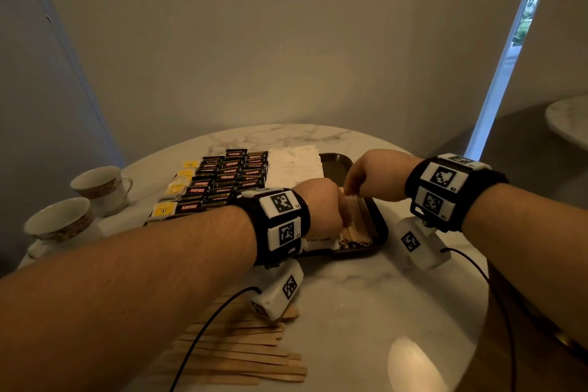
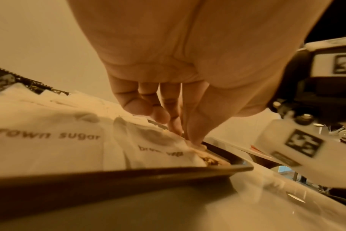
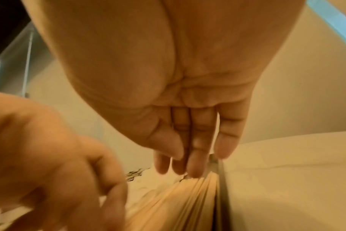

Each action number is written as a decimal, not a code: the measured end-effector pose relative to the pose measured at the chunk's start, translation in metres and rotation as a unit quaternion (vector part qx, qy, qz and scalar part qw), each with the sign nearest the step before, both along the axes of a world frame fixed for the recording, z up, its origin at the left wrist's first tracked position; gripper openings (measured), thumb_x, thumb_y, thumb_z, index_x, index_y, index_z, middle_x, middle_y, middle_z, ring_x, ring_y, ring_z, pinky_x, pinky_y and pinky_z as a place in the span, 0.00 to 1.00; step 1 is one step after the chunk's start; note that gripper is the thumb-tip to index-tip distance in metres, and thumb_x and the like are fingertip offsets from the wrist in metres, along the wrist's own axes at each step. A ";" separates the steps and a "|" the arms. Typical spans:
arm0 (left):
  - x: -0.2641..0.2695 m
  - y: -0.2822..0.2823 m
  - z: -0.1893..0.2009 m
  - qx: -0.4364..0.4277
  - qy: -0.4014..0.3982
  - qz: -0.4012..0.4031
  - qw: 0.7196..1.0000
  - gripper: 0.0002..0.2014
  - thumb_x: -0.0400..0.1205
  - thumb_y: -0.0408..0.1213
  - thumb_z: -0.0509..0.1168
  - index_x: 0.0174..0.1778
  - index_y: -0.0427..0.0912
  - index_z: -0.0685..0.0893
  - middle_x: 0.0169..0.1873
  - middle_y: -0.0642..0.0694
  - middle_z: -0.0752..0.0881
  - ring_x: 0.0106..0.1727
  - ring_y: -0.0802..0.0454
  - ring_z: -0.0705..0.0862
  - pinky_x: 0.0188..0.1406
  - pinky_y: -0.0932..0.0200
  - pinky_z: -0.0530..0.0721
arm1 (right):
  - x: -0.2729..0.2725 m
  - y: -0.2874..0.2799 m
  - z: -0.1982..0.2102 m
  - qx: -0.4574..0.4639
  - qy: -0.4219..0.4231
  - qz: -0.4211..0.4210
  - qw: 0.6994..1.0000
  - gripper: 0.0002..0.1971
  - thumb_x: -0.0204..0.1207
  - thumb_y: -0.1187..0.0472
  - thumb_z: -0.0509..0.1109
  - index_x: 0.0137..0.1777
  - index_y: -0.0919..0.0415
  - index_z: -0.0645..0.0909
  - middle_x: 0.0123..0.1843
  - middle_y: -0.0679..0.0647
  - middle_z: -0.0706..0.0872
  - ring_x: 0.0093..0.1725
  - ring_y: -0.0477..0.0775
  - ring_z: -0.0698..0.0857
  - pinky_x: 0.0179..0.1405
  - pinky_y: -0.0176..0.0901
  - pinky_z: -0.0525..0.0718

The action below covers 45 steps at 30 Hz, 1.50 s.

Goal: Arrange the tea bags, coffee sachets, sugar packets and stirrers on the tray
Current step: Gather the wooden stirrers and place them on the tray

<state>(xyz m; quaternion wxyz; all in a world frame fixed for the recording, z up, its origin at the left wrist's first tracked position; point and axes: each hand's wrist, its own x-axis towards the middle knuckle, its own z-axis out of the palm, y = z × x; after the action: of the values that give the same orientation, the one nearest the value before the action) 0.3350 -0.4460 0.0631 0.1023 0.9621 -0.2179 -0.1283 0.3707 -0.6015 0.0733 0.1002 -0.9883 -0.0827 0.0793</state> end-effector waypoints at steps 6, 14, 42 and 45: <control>-0.003 0.004 -0.001 -0.031 -0.005 0.005 1.000 0.18 0.87 0.33 0.65 0.68 0.54 0.90 0.72 0.53 0.85 0.71 0.52 0.81 0.60 0.60 0.80 | 0.022 0.000 -0.009 -0.026 0.023 -0.003 0.999 0.30 0.82 0.70 0.59 0.81 0.46 0.76 0.80 0.49 0.78 0.76 0.54 0.77 0.75 0.48 0.76; 0.000 0.005 -0.003 0.003 0.013 -0.010 1.000 0.17 0.90 0.35 0.62 0.71 0.50 0.88 0.72 0.49 0.84 0.71 0.48 0.82 0.67 0.56 0.83 | 0.035 0.014 -0.009 -0.086 0.068 0.050 0.993 0.32 0.80 0.74 0.55 0.78 0.45 0.80 0.79 0.46 0.79 0.74 0.52 0.78 0.72 0.47 0.77; 0.001 0.001 -0.013 0.027 -0.003 -0.010 1.000 0.17 0.82 0.36 0.67 0.65 0.46 0.90 0.66 0.45 0.87 0.65 0.45 0.86 0.61 0.52 0.87 | 0.027 0.009 -0.002 -0.082 0.100 0.076 0.989 0.30 0.83 0.70 0.59 0.80 0.43 0.77 0.80 0.46 0.78 0.76 0.52 0.76 0.79 0.54 0.72; 0.001 0.002 -0.013 0.007 -0.002 -0.002 1.000 0.16 0.81 0.35 0.67 0.65 0.45 0.90 0.65 0.45 0.87 0.64 0.45 0.86 0.63 0.50 0.88 | 0.029 0.002 -0.001 -0.045 0.056 0.061 0.996 0.24 0.82 0.63 0.67 0.75 0.42 0.80 0.72 0.44 0.83 0.69 0.49 0.81 0.75 0.53 0.78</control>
<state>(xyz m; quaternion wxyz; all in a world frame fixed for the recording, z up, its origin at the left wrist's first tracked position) 0.3363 -0.4440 0.0505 0.0946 0.9626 -0.2189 -0.1284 0.3996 -0.5994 0.0719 0.0552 -0.9790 -0.1338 0.1437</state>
